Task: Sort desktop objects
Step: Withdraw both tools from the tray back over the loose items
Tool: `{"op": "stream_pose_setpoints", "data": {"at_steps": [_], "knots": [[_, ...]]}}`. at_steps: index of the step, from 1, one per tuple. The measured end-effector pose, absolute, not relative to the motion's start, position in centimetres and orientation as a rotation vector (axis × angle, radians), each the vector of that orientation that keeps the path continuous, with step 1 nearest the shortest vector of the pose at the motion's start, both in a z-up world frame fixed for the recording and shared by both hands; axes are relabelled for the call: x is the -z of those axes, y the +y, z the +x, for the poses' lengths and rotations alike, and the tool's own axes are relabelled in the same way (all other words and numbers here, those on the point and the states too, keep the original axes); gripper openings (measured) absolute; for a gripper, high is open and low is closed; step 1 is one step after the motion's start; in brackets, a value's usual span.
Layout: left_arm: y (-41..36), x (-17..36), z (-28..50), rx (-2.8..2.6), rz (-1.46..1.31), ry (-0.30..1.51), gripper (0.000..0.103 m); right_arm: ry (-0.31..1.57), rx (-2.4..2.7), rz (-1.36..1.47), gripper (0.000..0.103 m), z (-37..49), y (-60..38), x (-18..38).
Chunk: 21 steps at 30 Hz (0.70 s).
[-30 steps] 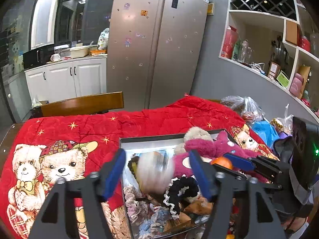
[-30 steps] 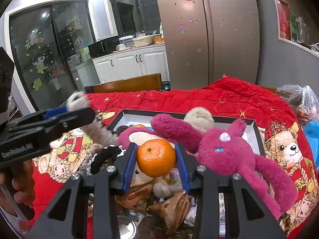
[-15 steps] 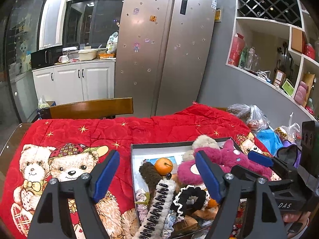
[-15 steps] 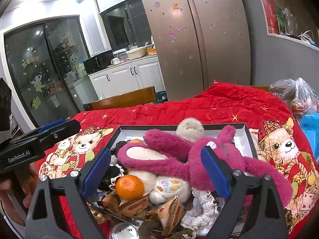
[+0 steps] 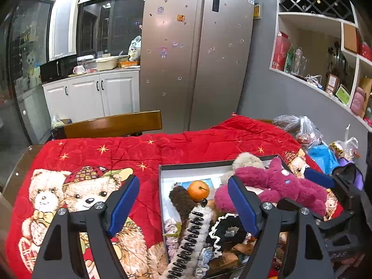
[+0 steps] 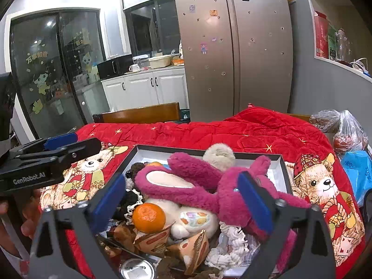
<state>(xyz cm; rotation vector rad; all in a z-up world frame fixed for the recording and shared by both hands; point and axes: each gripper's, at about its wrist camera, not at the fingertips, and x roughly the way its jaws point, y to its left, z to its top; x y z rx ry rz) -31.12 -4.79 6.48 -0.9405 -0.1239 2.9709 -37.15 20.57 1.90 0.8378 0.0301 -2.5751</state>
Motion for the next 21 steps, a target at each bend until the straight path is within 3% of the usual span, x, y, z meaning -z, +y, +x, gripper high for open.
{"op": "stream_pose_setpoints", "data": {"at_steps": [21], "knots": [[-3.4,-14.4,-21.3,-3.077,-0.67,-0.017,0.088,0.12,2.604,0.539,0.103,-24.2,21.3,-13.0]]}}
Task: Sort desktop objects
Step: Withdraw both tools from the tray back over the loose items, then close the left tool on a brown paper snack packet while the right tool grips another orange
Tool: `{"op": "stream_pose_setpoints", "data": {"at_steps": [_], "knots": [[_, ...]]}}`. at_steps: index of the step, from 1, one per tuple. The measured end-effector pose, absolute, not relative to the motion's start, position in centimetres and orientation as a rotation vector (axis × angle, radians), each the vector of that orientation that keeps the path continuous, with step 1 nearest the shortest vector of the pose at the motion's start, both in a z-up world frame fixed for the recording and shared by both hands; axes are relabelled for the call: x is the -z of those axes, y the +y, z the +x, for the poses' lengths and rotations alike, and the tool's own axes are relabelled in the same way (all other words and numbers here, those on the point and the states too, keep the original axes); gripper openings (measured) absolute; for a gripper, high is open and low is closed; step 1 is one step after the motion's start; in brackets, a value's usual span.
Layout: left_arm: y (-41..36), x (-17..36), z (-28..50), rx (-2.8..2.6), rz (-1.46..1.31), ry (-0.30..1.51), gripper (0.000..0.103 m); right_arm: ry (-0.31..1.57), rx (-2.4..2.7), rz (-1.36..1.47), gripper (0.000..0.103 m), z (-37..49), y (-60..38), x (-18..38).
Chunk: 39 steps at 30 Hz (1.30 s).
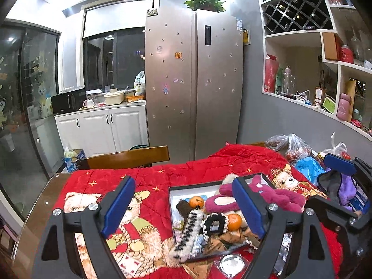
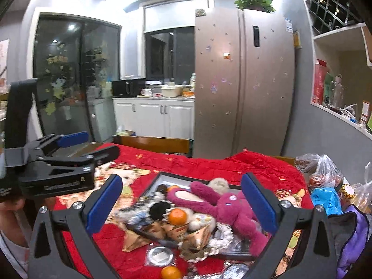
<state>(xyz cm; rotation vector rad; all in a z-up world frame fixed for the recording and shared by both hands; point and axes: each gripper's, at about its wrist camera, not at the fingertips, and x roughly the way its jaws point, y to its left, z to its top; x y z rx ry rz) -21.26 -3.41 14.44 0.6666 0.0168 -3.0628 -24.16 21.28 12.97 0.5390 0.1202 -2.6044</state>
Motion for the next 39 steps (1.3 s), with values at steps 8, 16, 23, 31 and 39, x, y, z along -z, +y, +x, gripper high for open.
{"op": "stream_pose_setpoints", "data": {"at_steps": [8,16,23,31,39], "knots": [[-2.9,-13.6,-17.8,3.086,0.679,0.018,0.1,0.032,2.625,0.51,0.103,-20.4,22.0,-13.2],[-2.9,-7.4,-17.9,3.06,0.826,0.04,0.101,0.093,2.59,0.626,0.103,-20.8,21.3,-7.7],[-3.3,-3.0,-19.1,2.989,0.916,0.017,0.101,0.044,2.57,0.757,0.103,-22.5,22.2,-2.3],[-3.0,1.2,-20.6,2.968,1.099,-0.026,0.101,-0.003,2.491,0.914,0.103,-23.9,22.7,3.5],[-1.6,3.6,-21.8,2.946,1.208,-0.134,0.101,-0.067,2.446,0.994,0.103,-25.0,23.7,5.9]]}}
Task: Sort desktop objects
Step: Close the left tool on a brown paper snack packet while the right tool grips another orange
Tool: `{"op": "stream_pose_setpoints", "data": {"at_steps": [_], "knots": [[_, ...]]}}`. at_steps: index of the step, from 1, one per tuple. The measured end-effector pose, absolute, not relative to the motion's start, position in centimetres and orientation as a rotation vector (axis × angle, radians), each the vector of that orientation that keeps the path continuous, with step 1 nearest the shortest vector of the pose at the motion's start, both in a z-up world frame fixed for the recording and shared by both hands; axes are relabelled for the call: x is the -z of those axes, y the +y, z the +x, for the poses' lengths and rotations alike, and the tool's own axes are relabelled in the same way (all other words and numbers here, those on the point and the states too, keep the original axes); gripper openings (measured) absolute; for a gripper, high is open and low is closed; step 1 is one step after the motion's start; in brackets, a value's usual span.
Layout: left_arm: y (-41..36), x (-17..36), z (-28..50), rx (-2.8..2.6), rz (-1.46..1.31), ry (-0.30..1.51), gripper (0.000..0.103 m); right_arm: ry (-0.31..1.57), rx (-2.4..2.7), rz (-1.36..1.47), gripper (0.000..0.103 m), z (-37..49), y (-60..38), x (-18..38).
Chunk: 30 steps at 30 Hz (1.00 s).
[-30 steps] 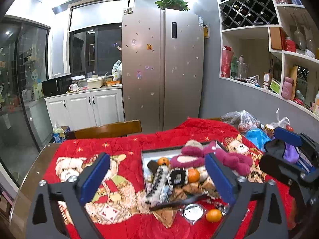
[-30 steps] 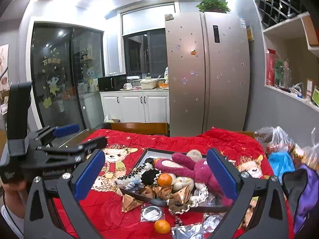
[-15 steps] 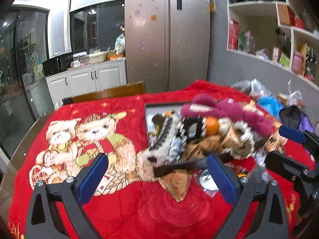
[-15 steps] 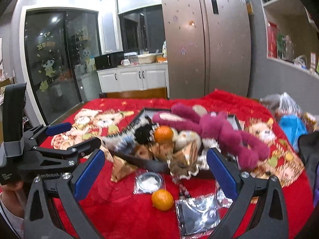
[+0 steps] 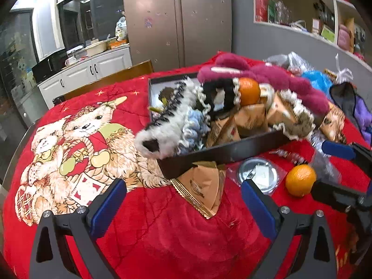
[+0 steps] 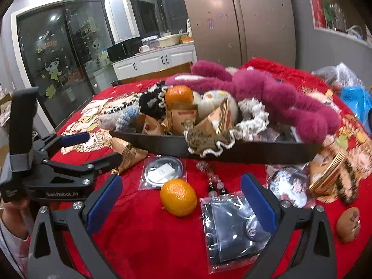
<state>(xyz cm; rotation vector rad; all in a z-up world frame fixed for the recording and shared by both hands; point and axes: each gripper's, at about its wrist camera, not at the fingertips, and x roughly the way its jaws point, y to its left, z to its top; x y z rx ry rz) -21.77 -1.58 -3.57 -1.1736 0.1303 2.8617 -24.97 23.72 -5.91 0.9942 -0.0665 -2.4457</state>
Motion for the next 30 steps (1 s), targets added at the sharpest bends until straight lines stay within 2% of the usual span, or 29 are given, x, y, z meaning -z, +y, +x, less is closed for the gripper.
{"op": "stream_pose_setpoints", "data": {"at_steps": [8,10,16,25,30], "knots": [[-0.9,5.1,-23.4,-2.831,-1.291,0.184,0.101,-0.178,2.369,1.104,0.103,-26.8,24.2,7.5],[-1.0,5.8,-24.1,-2.799,-1.357,0.179,0.102,-0.172,2.367,1.118,0.103,-26.9,23.9,7.6],[-2.8,6.3,-24.6,-2.758,-1.394,0.0,0.103,-0.145,2.359,1.132,0.103,-27.2,23.3,7.9],[-2.6,6.4,-24.5,-2.76,-1.4,0.022,0.103,-0.11,2.365,1.147,0.103,-27.4,22.2,8.1],[-2.4,6.3,-24.5,-2.759,-1.404,0.025,0.103,-0.13,2.375,1.147,0.099,-27.5,22.3,8.2]]}}
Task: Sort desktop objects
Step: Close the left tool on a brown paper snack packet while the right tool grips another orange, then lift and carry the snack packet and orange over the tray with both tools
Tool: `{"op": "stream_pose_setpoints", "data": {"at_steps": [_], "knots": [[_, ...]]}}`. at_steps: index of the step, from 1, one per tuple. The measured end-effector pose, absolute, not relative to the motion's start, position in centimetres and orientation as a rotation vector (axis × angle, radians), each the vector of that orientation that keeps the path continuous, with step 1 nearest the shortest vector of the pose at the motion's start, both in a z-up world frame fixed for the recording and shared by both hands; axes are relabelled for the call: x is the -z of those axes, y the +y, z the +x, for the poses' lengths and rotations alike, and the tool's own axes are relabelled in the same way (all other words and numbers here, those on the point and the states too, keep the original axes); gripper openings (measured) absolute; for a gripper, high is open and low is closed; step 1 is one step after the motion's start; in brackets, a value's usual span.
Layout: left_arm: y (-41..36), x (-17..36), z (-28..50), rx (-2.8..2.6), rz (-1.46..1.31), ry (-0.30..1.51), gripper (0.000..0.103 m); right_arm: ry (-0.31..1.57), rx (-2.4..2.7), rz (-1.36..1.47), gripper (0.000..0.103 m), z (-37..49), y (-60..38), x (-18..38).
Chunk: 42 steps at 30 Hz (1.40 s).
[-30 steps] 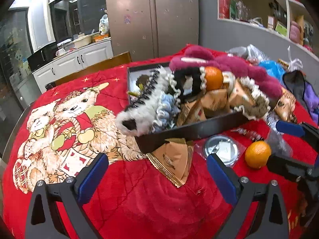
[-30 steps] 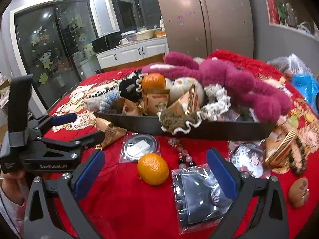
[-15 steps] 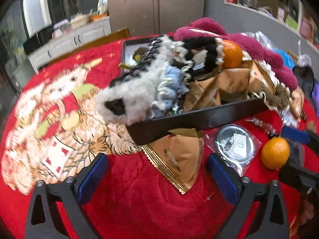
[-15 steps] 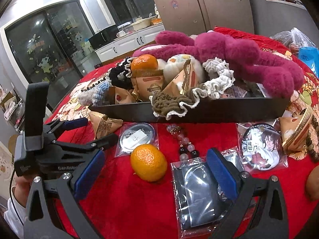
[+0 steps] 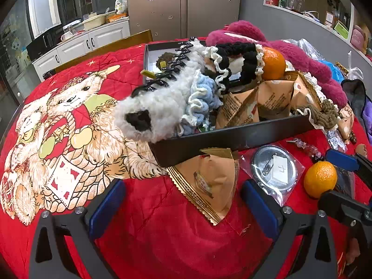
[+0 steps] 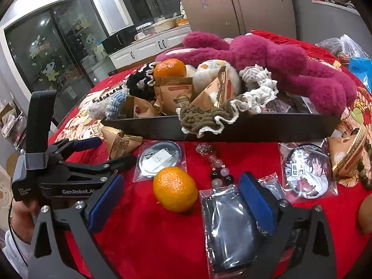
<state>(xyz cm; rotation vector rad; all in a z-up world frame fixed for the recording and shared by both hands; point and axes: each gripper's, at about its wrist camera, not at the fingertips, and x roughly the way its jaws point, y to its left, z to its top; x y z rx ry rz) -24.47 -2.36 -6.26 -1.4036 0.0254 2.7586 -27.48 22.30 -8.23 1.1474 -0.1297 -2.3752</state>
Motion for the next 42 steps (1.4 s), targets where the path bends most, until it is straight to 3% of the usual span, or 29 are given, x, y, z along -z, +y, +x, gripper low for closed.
{"op": "stream_pose_setpoints", "data": {"at_steps": [6,12,18,21,26,42], "knots": [[-2.0,6.2,-24.1,-2.763,-1.4,0.023,0.103,-0.084,2.401,1.152,0.093,-27.3,21.8,8.4],[-2.2,6.1,-24.1,-2.772,-1.395,0.005,0.103,-0.081,2.424,1.166,0.072,-27.3,21.9,8.6],[-2.3,5.6,-23.9,-2.779,-1.339,0.015,0.073,-0.03,2.41,1.152,0.054,-26.7,21.1,8.7],[-1.8,5.3,-23.5,-2.773,-1.313,0.033,0.05,0.029,2.421,1.129,0.048,-26.1,20.3,8.4],[-1.5,5.1,-23.3,-2.773,-1.295,0.046,0.041,0.072,2.433,1.072,0.032,-25.1,19.9,7.8],[-1.9,4.3,-22.2,-2.767,-1.247,0.011,0.034,0.045,2.406,1.087,0.032,-24.6,20.6,7.6]]}}
